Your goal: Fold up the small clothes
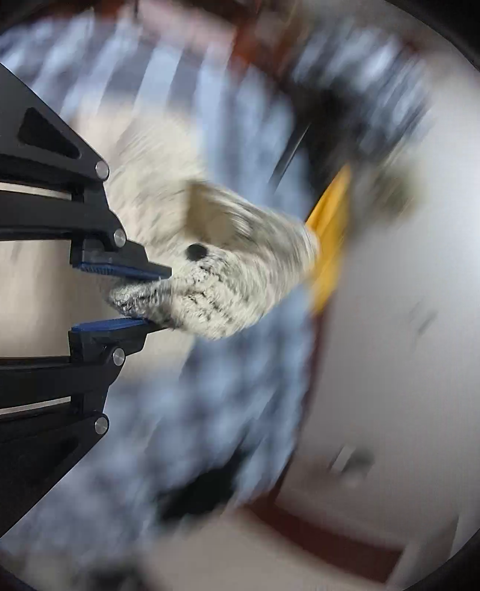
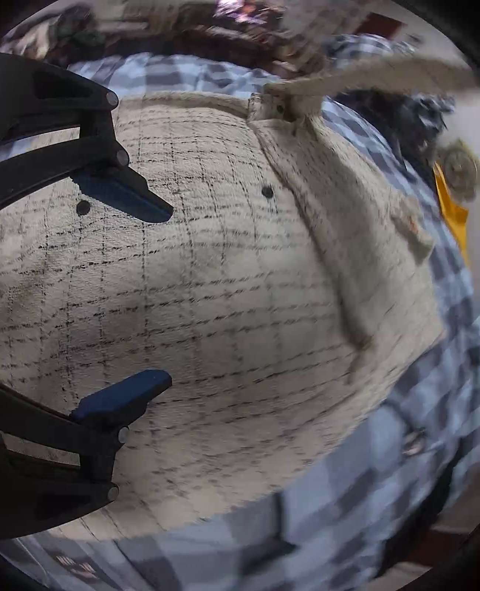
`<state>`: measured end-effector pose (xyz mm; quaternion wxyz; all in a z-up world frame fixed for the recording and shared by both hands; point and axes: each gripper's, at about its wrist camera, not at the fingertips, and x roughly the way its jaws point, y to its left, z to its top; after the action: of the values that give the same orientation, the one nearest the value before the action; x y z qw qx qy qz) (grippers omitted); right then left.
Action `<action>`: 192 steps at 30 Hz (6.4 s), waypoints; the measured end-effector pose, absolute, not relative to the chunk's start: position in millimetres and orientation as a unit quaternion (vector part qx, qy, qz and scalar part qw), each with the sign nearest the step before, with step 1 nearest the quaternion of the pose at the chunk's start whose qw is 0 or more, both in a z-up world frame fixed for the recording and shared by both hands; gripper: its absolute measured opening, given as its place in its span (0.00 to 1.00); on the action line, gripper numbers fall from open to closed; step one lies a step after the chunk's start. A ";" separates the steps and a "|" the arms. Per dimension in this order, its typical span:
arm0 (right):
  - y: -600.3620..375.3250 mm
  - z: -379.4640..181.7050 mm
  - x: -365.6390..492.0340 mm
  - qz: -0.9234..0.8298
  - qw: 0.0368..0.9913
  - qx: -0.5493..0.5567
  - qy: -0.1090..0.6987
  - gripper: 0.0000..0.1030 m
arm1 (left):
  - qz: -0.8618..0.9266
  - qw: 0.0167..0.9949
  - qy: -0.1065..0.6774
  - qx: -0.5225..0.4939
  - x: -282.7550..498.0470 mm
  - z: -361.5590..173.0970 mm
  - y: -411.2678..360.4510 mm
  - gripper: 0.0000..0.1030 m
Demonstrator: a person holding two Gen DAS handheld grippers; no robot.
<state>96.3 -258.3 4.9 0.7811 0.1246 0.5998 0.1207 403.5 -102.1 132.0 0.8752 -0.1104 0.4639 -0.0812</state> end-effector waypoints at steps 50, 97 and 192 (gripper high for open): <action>-270.2 -30.5 104.9 0.092 0.731 0.173 0.654 0.77 | 0.190 0.791 0.581 -0.033 294.2 -133.0 237.6 1.00; -368.2 40.3 192.5 -0.067 0.829 0.245 0.499 0.61 | 0.137 0.901 0.412 0.001 364.4 -42.0 98.8 1.00; -390.5 71.4 -8.9 0.432 0.654 0.393 0.482 0.04 | -0.193 0.805 0.462 -0.319 -202.5 117.7 128.2 0.04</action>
<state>-8.9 -390.5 71.4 0.6540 0.3925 0.4817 0.4315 -202.5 128.2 117.7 0.8048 -0.3191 0.4617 -0.1932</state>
